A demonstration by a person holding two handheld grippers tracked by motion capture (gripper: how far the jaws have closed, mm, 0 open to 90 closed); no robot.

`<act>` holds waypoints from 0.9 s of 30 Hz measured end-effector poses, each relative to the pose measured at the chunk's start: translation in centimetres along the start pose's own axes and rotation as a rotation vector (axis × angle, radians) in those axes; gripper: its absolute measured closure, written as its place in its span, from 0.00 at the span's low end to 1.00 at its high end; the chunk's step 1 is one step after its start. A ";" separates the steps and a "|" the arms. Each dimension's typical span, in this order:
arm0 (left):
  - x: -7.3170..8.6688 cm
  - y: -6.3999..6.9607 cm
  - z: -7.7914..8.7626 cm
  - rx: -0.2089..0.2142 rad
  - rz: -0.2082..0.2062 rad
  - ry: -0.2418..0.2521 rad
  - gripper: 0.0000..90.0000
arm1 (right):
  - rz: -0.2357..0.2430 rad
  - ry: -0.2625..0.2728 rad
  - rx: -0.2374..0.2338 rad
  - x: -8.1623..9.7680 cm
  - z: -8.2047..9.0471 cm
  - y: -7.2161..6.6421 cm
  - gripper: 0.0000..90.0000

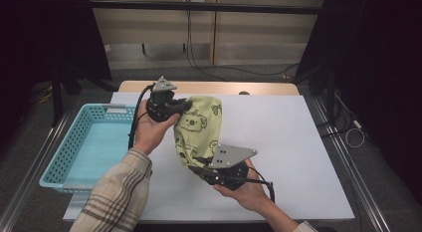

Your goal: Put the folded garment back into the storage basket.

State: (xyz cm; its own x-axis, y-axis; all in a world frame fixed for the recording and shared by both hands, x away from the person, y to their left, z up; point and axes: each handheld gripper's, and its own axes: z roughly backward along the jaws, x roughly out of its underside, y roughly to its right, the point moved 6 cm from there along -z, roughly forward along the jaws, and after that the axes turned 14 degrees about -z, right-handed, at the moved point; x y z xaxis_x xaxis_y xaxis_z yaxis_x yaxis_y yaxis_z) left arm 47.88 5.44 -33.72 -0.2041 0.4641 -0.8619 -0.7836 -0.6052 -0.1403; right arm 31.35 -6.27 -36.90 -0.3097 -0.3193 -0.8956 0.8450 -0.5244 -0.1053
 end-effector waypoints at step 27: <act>0.2 -3.5 3.4 -0.085 0.003 -0.005 0.89 | 0.017 0.067 -0.051 -3.3 -3.1 -1.1 0.84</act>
State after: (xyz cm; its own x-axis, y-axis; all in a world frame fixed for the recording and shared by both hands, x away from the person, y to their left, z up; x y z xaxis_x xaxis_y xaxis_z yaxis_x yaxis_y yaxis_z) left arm 48.62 9.86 -31.75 -0.2098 0.4652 -0.8600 -0.7305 -0.6592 -0.1783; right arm 32.78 -2.25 -35.19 -0.2668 -0.2738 -0.9241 0.8717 -0.4776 -0.1101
